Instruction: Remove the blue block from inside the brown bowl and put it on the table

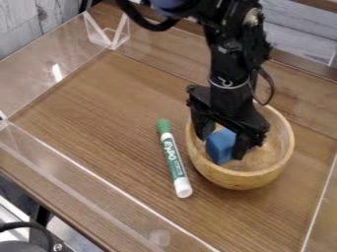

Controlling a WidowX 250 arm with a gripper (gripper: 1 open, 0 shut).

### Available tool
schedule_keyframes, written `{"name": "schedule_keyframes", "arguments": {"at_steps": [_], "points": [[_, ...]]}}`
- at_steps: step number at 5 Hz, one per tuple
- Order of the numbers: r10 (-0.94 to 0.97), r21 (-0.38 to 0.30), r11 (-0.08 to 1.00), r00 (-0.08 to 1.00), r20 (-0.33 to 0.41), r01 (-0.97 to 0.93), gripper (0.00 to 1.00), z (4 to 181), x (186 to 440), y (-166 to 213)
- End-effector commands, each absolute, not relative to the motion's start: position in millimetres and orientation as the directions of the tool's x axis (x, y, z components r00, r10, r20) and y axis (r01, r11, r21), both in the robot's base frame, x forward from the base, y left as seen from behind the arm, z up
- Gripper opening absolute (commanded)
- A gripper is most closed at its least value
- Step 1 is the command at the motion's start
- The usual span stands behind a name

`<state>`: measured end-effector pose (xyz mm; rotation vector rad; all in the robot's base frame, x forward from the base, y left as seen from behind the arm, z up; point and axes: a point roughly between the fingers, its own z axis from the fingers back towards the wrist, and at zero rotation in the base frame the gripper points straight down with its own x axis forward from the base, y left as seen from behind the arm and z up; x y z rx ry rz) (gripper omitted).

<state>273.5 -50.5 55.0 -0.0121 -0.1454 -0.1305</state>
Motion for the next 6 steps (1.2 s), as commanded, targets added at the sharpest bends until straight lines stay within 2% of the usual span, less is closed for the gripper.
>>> {"name": "schedule_keyframes", "arguments": {"at_steps": [1,6], "points": [[-0.129,-0.007,0.991,0.974,0.188,0.133,1.00,65.9,285.0,-49.4],[-0.168,-0.004,0.985,0.969,0.183,0.172,1.00,61.3,289.8,-46.4]]}}
